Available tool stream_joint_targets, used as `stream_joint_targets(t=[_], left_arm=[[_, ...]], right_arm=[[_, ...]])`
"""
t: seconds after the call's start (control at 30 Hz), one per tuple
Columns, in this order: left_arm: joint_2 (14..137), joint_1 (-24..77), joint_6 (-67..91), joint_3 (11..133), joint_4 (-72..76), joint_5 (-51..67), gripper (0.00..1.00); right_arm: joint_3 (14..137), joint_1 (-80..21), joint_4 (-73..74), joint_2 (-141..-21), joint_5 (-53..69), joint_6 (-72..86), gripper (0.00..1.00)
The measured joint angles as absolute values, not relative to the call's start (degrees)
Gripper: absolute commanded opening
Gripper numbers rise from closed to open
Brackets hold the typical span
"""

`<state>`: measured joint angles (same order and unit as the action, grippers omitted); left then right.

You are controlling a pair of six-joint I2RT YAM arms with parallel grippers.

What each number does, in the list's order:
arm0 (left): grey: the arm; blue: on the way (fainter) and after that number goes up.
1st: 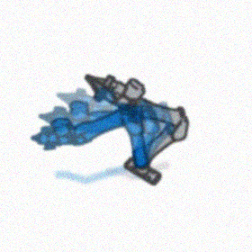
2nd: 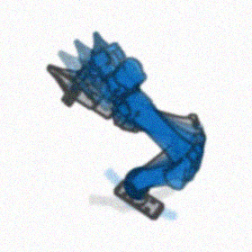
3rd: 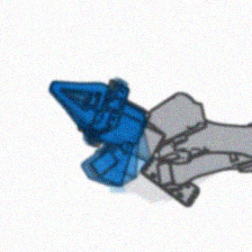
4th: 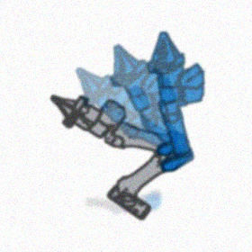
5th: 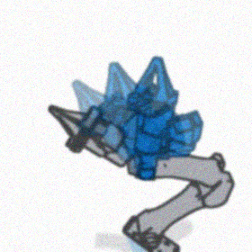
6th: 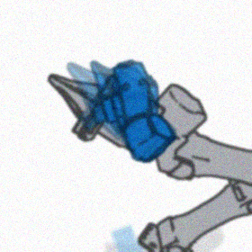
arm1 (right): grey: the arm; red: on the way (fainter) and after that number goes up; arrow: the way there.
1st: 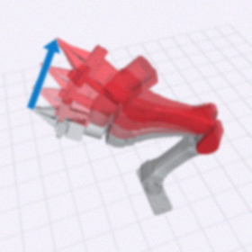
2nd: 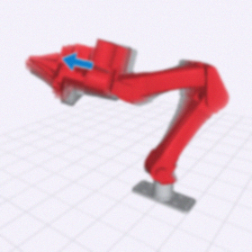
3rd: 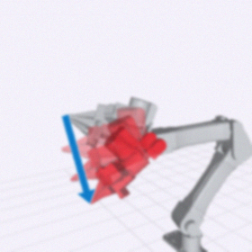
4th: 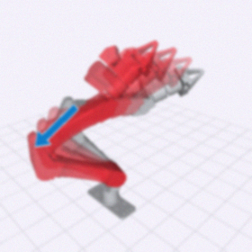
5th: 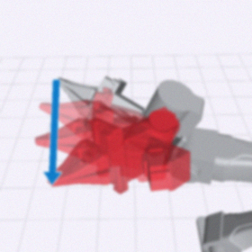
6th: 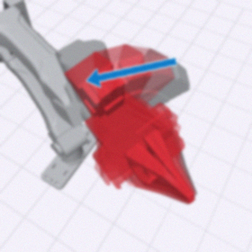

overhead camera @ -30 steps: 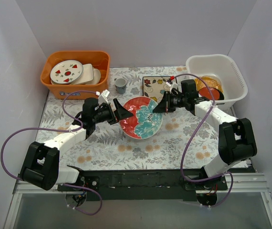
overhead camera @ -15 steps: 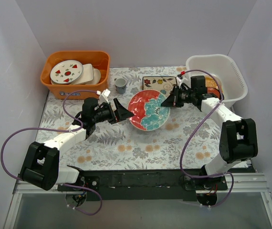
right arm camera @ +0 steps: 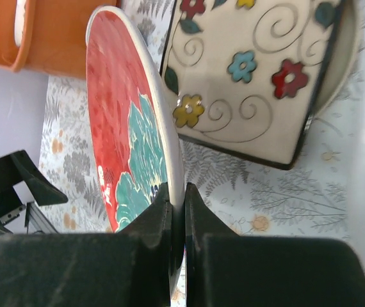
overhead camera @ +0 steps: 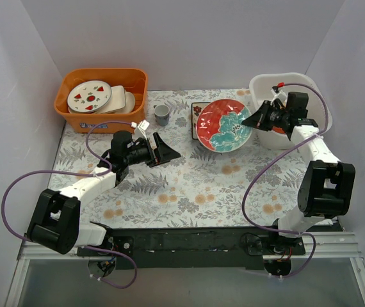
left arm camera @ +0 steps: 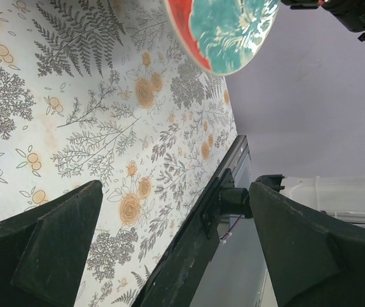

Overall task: Place the plates into the plastic bin on the countertop
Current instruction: Place the plate in the plastic bin.

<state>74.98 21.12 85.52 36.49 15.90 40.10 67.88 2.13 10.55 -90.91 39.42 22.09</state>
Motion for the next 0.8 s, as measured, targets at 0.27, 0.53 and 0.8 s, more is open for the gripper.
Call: stream_joint_targets(t=[0.27,0.53,0.8], left_arm=[[76.8,21.1,85.8,36.6,15.9,40.6,0.98],[77.6,21.1,85.9,37.8,16.0,41.2,0.98],[78.5,21.1,85.9,38.5,16.1,41.5,0.98]], right_arm=[[69.1,9.1,8.8,-89.8,40.2,23.5,0.01],[69.1,10.8,6.4,-89.5,40.0,26.7,0.01],[69.1,13.4,4.7,-88.8,36.1,28.7,0.01]])
